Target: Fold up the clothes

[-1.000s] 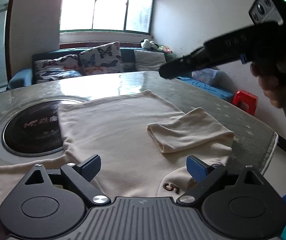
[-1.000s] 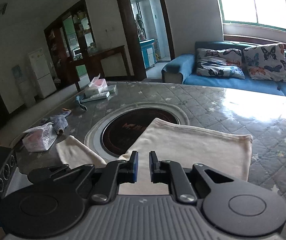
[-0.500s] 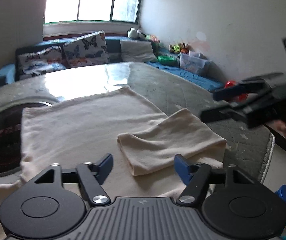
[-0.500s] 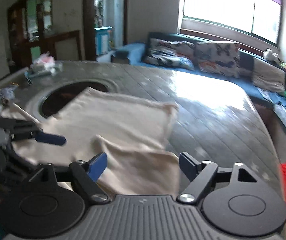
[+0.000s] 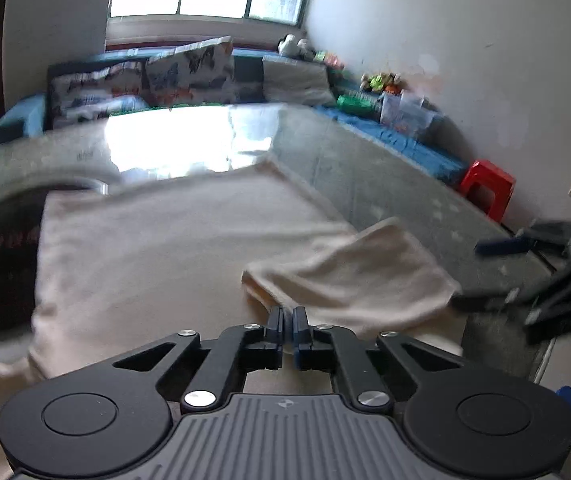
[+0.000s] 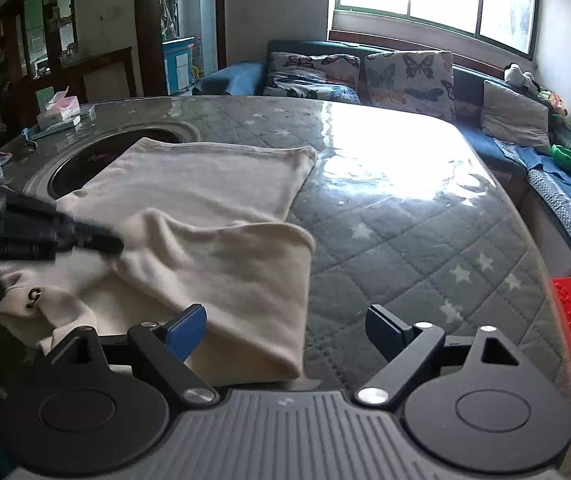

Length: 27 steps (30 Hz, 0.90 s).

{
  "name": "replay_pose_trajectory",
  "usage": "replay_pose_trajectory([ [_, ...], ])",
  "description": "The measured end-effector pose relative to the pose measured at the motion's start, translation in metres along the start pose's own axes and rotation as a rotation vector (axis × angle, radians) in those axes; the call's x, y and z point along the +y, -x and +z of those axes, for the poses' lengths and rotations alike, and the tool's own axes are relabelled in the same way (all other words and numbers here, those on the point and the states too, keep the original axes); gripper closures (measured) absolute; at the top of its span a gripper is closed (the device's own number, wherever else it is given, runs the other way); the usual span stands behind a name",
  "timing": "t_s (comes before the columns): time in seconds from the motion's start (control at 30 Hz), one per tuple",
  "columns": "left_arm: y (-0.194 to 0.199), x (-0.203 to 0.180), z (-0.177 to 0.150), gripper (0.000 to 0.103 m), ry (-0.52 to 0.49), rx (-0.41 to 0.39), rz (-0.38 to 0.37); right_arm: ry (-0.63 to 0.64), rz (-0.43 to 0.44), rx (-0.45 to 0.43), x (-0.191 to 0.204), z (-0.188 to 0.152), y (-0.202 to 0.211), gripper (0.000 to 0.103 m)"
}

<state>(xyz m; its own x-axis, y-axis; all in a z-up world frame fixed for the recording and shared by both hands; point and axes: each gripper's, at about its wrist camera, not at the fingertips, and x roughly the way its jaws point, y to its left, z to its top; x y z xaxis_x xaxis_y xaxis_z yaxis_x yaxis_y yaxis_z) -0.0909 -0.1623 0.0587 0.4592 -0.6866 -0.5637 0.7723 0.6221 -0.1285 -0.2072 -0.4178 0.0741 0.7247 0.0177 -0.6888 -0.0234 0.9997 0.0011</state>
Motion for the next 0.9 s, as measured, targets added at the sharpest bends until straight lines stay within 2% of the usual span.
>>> replay_pose_trajectory([
  [0.33,0.025,-0.025,0.052,0.098,-0.086,-0.117,-0.027,-0.003,0.017,-0.006,0.015,-0.005,-0.012,0.011],
  [0.5,0.044,-0.032,0.065,0.098,-0.13,-0.17,-0.038,0.014,-0.025,0.009,0.018,-0.009,-0.021,0.011],
  [0.73,0.071,-0.002,0.048,0.098,-0.084,-0.183,0.027,0.017,-0.083,0.009,0.011,-0.016,-0.018,0.01],
  [0.9,0.075,0.026,0.012,0.098,0.003,-0.121,0.077,0.016,-0.108,0.01,0.009,-0.019,-0.015,0.009],
])
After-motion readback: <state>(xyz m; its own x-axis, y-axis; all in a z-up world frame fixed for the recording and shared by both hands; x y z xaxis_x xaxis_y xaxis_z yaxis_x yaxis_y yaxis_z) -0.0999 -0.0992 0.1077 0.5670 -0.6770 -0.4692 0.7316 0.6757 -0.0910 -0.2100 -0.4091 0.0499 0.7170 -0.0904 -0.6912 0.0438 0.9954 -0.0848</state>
